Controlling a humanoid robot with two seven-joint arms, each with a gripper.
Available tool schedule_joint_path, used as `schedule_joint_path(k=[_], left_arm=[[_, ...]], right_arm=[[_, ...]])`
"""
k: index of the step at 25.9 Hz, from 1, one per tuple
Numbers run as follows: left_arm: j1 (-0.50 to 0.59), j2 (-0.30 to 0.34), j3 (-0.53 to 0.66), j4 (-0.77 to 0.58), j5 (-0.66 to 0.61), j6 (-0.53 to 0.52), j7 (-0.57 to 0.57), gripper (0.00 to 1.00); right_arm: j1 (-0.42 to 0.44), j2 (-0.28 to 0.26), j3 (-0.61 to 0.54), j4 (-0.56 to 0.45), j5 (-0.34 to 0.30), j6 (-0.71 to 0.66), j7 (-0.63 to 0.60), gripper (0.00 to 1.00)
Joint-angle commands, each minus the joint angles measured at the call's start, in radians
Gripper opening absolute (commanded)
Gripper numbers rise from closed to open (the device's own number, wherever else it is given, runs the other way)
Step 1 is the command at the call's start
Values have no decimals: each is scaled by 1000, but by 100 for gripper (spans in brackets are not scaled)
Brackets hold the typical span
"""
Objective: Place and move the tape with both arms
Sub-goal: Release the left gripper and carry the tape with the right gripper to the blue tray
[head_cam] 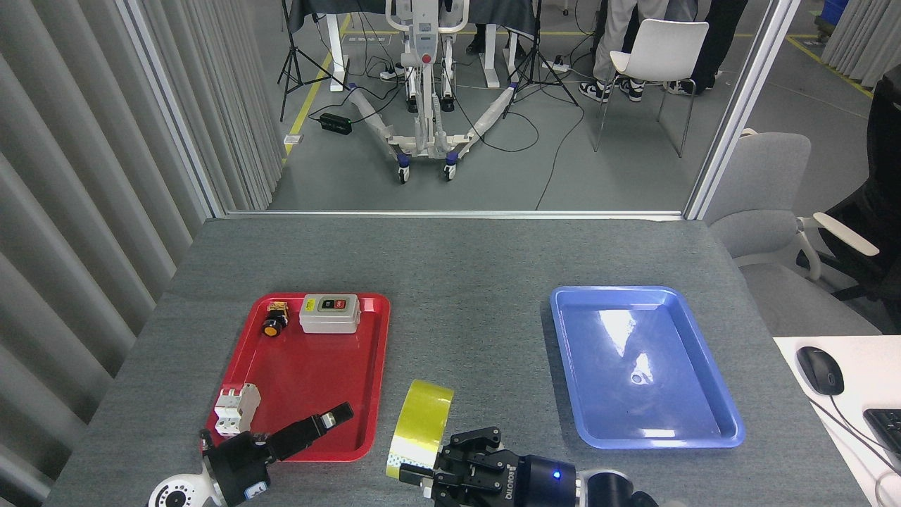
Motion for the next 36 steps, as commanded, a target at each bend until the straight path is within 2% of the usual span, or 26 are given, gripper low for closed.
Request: schedule_joint_path(k=[1,4,7,10,12,13,15,17,19,22,25,27,29,30,32,34,36], left_arm=[[-35,-2,77,62,-96,-1,74,99],[-36,10,119,54,-231,-30,249,99],[-24,10,145,27,-419,-122,451,99],[17,2,157,-91,-613,-133,571,100],[67,-22,168,-203,-708,-97,583,100],[88,-56,171,-259,-751,-57,585,100],[116,-134,172,-352,-865,48,588,100],[142,-182,171,-435,-974,133,591,100],[163,-245,169,-496,-1093,222,609,100],[152,-315,140,-506,-1253,352,629,99],[163,-317,7,-503,-1360,562,637,99],[168,-314,-93,-499,-1371,753,657,99],[189,-309,-173,-501,-1376,863,703,99],[198,-309,-190,-503,-1376,888,738,99],[214,-305,-199,-503,-1367,863,796,99],[218,-292,-194,-499,-1357,765,795,99],[225,-274,-190,-492,-1331,676,798,100]], right_arm=[[-5,-46,-70,-3,12,42,4,13],[-53,-125,-74,20,17,135,1,13],[-120,-211,-43,82,14,285,-60,12],[-270,-325,116,194,4,380,-168,10],[-379,-385,256,290,1,397,-249,10],[-428,-408,322,342,1,392,-283,11],[-528,-438,452,430,1,366,-338,11],[-596,-455,547,494,1,316,-367,12],[-648,-458,604,566,4,227,-369,12],[-711,-451,636,698,15,39,-366,13],[-767,-426,638,835,14,1,-358,12],[-795,-389,638,939,9,1,-335,12],[-810,-342,628,1057,-2,1,-272,12],[-818,-314,621,1113,-5,1,-251,12],[-833,-271,598,1192,-16,1,-232,12],[-833,-247,558,1238,-51,1,-195,12],[-833,-227,513,1274,-91,1,-99,12]])
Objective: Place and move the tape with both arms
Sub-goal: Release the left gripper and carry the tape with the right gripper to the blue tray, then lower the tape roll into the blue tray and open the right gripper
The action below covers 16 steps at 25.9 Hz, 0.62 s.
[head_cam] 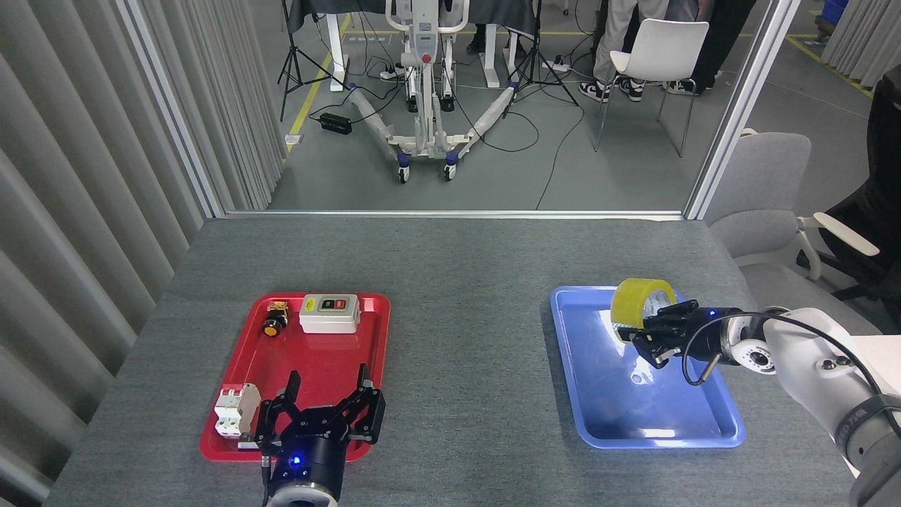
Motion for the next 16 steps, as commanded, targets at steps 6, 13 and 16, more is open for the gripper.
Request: schedule_joint_path(k=[6,13,16], left_arm=[[4,36,-3,88,50,-140,88,100],[7,110,15,99,104,-169,123,100],[8,121,46,98,165,-170,120,100]], right_arm=[[-6,90,-148,81,-230,108,407,13],[-6,115,-240,100,-247,243,526,14],[-16,164,-245,153,-247,346,545,15]])
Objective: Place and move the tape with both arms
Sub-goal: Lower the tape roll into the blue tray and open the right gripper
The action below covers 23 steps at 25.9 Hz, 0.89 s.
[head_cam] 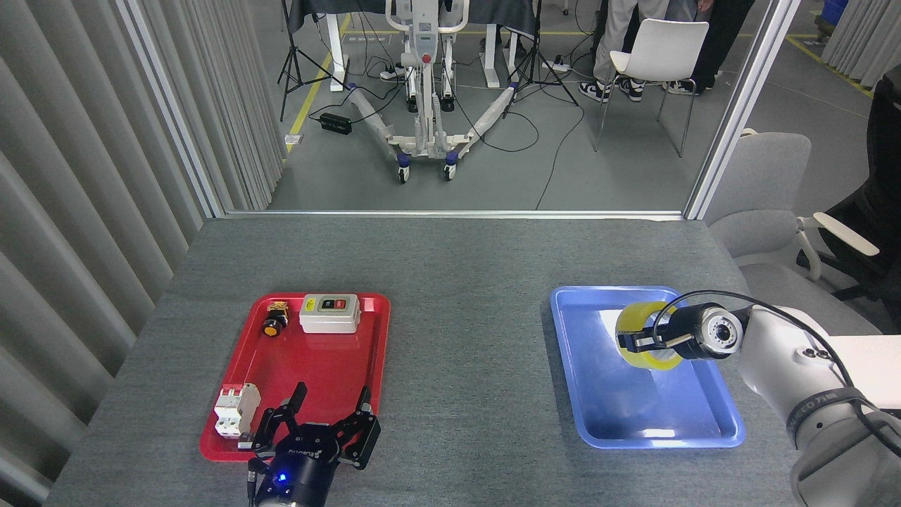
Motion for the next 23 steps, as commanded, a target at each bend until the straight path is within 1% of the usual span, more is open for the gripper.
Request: schedule_joint_path(k=[1,4,7,8,12,16,17,18,19,20,22,23], left_arm=[[5,20,39,-3,55,-2,0,100],[5,32,58,2,55,-3,12,100],[5,48,75,2,57,-5,13,100],[5,49,76,2,57,-5,13,100],[5,51,78,2,57,-5,12,100],[5,55,78,2,55,-5,12,100],[5,55,78,3,55,-5,12,100],[4,57,78,3,55,-5,12,100],[5,57,78,3,55,-5,12,100],[5,57,78,3,57,-5,12,100],[5,59,78,8,55,-3,12,100],[5,59,78,8,55,-3,12,100]], right_arm=[[-22,47,-15,60,-2,107,26,16],[-46,78,-15,98,-4,131,28,17],[-49,115,-15,153,-7,210,29,17],[-49,119,-15,160,-7,231,31,17],[-49,133,-15,158,-7,305,77,17],[-51,142,-16,150,-8,306,77,20],[-55,142,-16,147,-8,306,77,23],[-57,145,-16,147,-11,309,77,30],[-58,147,-15,147,-14,317,75,39],[-58,150,-15,149,-16,320,75,45],[-58,153,-15,149,-16,322,74,49],[-58,153,-15,149,-16,322,71,50]])
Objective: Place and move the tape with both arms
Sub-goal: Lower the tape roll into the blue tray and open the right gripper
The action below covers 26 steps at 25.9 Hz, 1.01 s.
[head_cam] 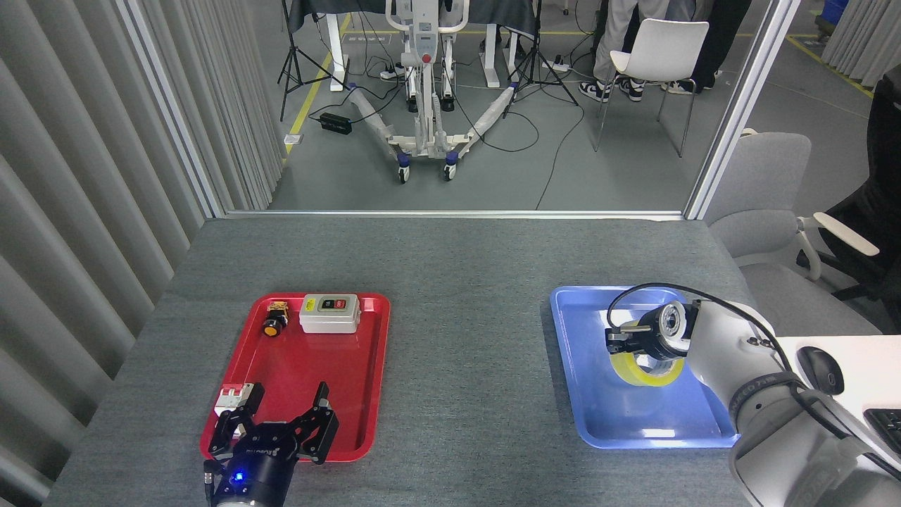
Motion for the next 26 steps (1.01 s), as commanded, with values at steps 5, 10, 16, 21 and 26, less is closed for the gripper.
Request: schedule_joint_path(k=[5,10,16,21,26], left_arm=[[0,7,0,4,-1,2,-2,100],[0,16,-2,4,-1,2,-2,100],[0,19,0,13,-1,2,-4,100],[-2,23,0,13,-1,2,-5,100],[-2,24,0,13,-1,2,-8,100]], right_arm=[[1,3,0,0,-2,5,-9,50],[8,2,0,-2,0,3,-18,50],[21,0,2,-8,3,-3,-78,51],[91,-15,13,-92,21,-4,-299,62],[199,-112,4,-264,113,2,-716,72]])
